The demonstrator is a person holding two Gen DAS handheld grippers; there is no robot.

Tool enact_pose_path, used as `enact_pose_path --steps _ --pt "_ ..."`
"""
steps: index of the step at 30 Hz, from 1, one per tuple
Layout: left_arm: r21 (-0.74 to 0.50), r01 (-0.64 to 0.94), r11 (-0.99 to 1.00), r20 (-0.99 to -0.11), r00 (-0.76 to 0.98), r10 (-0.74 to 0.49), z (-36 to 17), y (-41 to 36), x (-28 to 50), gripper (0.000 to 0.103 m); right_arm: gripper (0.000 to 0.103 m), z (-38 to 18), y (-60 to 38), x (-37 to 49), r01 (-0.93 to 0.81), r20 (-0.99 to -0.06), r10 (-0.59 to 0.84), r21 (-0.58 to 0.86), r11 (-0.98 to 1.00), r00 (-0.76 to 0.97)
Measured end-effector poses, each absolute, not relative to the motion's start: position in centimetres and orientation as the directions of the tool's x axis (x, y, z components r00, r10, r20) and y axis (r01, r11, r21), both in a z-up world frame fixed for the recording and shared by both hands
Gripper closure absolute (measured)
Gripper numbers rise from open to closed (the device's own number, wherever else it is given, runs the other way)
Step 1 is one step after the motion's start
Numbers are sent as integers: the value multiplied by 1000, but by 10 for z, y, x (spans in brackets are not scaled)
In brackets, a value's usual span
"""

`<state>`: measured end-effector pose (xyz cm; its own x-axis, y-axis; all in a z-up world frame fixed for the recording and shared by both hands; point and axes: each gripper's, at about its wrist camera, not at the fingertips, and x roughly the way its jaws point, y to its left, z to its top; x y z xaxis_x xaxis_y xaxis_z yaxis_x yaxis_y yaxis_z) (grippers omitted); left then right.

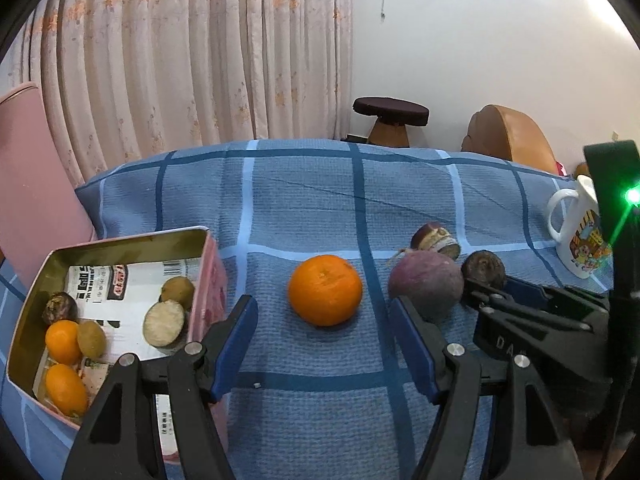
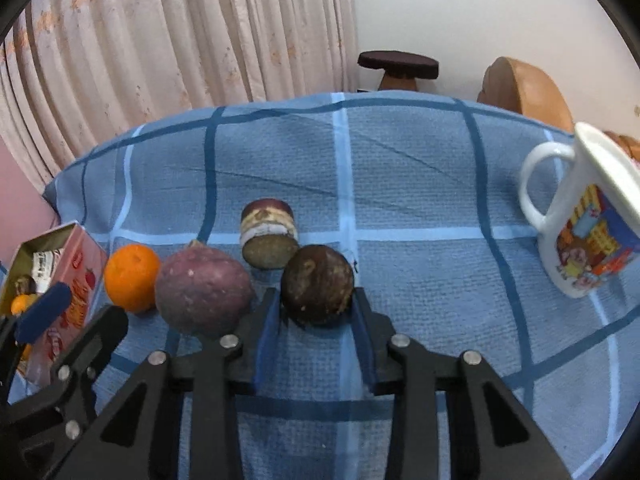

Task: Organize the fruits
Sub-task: 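Grasp another dark brown fruit with the right gripper while the left approaches the purple beet, then grasp the purple beet with the left gripper while the right lifts the brown fruit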

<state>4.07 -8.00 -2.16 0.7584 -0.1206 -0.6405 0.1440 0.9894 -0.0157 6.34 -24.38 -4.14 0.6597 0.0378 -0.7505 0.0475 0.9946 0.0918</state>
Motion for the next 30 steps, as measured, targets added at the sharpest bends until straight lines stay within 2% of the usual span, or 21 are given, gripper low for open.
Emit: enact_pose_path --steps 8,15,20,25,30 --pt "-49 171 984 -618 769 -164 -17 -106 54 33 65 -18 -289 38 222 -664 -28 210 952 747" --pt "-54 238 970 -614 758 -220 -16 -136 64 33 65 -16 -300 41 273 -673 -53 226 935 738" --pt "-191 255 948 -646 694 -317 -22 -141 81 33 65 -14 -312 35 314 -672 -87 225 922 735" --pt "-239 263 935 -668 654 -355 -27 -149 88 33 65 -12 -318 31 345 -671 -119 214 914 732" --pt "-337 254 907 -686 593 -421 -38 -149 98 33 72 -5 -314 28 339 -650 -141 191 921 747"
